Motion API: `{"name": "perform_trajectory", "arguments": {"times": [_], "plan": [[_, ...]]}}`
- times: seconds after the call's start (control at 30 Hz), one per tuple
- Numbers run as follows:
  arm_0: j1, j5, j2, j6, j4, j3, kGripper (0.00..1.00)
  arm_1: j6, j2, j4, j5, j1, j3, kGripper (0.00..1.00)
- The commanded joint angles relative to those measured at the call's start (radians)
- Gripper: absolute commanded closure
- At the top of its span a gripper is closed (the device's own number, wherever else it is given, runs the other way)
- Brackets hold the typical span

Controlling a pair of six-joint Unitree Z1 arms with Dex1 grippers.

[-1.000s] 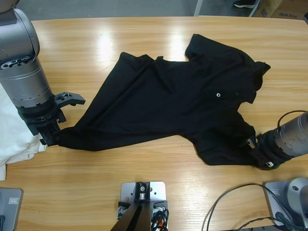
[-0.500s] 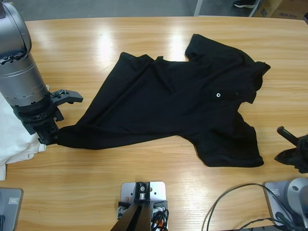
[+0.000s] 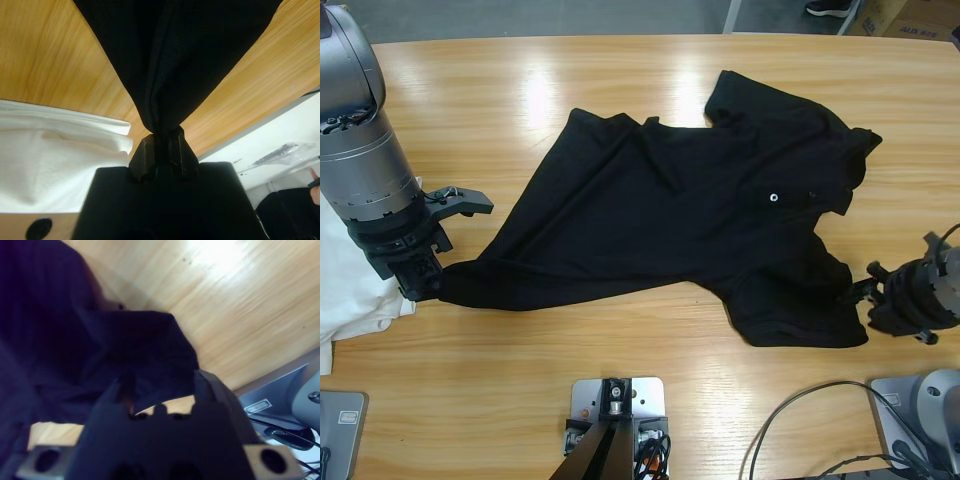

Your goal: Fold clothes

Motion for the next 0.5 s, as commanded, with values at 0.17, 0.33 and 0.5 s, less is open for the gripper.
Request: {"name": "perform_trajectory", "arguments": {"times": [0.17,0.33,0.5], "plan": [[-0.002,-0.006,0.006,0.002,-0.007,0.02,1.0,0.099,0.052,-0.079,0.018,0.11,0.106,0.474],[-0.007,-0.006,0.003,-0.002,-0.007,0.025,1.0,0.076,0.059,-0.204,-0.014,0.11,0.178,0.851],[-0.016,-0.006,0.009,-0.008,-0.007,0.022,1.0,0.045,0.027,-0.212,-0.022,0.11,0.184,1.0]]}}
